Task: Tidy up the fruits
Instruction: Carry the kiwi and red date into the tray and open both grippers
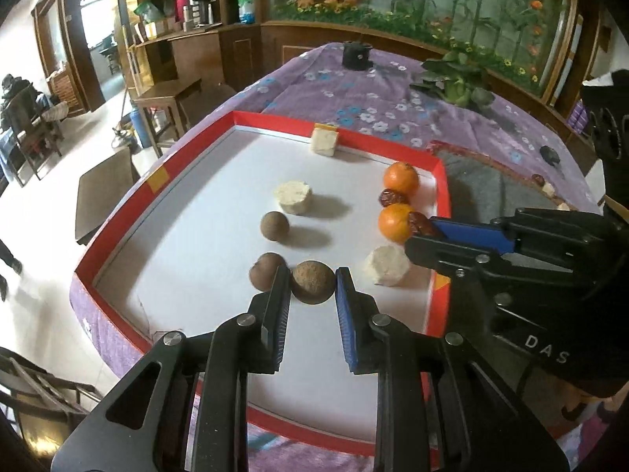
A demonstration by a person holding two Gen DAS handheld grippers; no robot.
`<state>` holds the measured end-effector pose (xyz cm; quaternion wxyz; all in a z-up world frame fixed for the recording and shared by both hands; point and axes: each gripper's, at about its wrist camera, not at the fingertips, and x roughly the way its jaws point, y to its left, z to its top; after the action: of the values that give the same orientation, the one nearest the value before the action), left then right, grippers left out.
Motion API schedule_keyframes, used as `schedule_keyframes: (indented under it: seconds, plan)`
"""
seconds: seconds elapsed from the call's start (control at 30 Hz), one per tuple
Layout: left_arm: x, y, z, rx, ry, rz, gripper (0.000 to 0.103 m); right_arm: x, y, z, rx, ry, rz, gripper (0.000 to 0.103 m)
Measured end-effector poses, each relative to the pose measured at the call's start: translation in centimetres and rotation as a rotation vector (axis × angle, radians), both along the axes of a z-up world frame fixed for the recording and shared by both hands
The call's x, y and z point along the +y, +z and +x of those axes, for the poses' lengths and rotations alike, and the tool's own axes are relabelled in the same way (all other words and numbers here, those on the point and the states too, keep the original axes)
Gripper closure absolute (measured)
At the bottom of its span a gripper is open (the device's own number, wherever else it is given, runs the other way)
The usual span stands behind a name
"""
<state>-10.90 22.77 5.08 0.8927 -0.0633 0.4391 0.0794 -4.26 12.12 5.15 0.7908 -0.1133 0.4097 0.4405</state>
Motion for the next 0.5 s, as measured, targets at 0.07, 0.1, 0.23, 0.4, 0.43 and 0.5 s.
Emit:
schedule_keyframes:
  seconds: [0.07,0.1,0.23,0.4,0.43,0.5]
  plan:
    - [0.2,-0.2,0.0,0.006,-0.001,-0.009,0.081,0.7,-0.4,0.4,0.020,0.005,0.009,0.086]
    - [0.2,-0.4,-0.1,0.008,-0.002,-0.012,0.081,1.0,-0.5,0.5,0.024,0.009,0.012,0.086]
    - [0.4,-0.9,0.1,0.022,0.003,-0.021,0.081,3.0,-0.8,1.2,0.021,0.025,0.003,0.086]
    - [0.5,-1.4,0.3,0.023,0.031,0.012,0.081,5.4,-2.0,2.4,0.034,0.046,-0.034,0.086]
    - [0.6,-1.4,0.4,0.022,0.038,0.010,0.081,5.8,-2.4,2.6,0.037,0.049,-0.046,0.086]
    - [0.7,-1.4,0.4,0.014,0.053,0.024,0.081,6.3,-2.9,2.9,0.041,0.047,-0.057,0.087]
